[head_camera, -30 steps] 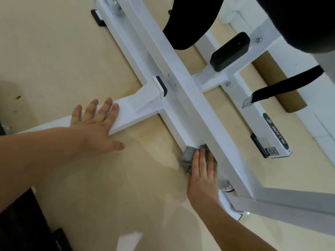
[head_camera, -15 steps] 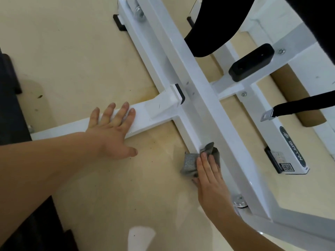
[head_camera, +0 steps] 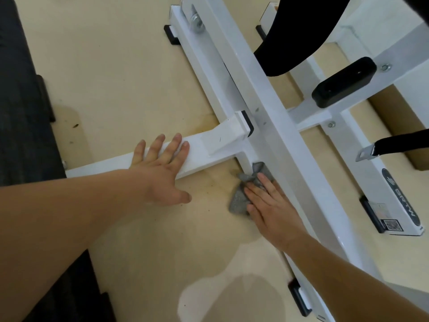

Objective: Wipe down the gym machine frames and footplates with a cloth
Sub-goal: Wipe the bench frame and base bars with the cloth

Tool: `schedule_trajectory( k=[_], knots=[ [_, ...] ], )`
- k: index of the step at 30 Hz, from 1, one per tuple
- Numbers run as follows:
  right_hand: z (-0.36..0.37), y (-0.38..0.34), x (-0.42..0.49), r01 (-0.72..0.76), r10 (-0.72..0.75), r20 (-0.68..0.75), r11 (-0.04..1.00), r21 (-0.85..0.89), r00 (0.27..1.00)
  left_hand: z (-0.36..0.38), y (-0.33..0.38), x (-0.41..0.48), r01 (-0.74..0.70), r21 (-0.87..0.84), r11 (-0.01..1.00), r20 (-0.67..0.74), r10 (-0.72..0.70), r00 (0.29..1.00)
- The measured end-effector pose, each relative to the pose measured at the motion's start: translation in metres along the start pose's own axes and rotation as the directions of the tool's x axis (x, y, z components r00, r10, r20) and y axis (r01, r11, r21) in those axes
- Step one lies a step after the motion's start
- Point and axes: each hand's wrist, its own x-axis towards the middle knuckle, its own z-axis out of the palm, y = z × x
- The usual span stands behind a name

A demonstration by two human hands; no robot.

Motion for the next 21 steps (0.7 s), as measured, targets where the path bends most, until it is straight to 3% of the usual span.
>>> schedule_trajectory(
  k=[5,8,15,21],
  knots=[
    [-0.012,-0.01,-0.06,-0.078,0.072,0.103,0.995,0.056,0.992,0.0,0.0,0.0,0.002,-0.002,1.0,-0.008,-0.003,1.0],
    [-0.019,-0.01,-0.051,-0.095,0.087,0.129,0.993,0.063,0.988,0.003,0.001,0.001,0.001,-0.003,1.0,-0.023,-0.001,1.0],
    [-0.022,-0.013,0.062,-0.128,0.11,0.096,0.97,0.208,0.989,0.003,0.001,0.001,0.002,-0.012,1.0,-0.006,-0.002,1.0],
    [-0.011,-0.016,-0.005,-0.158,0.153,0.041,0.954,0.256,0.987,-0.003,0.001,-0.002,0.016,-0.009,1.0,0.006,-0.016,1.0]
  ],
)
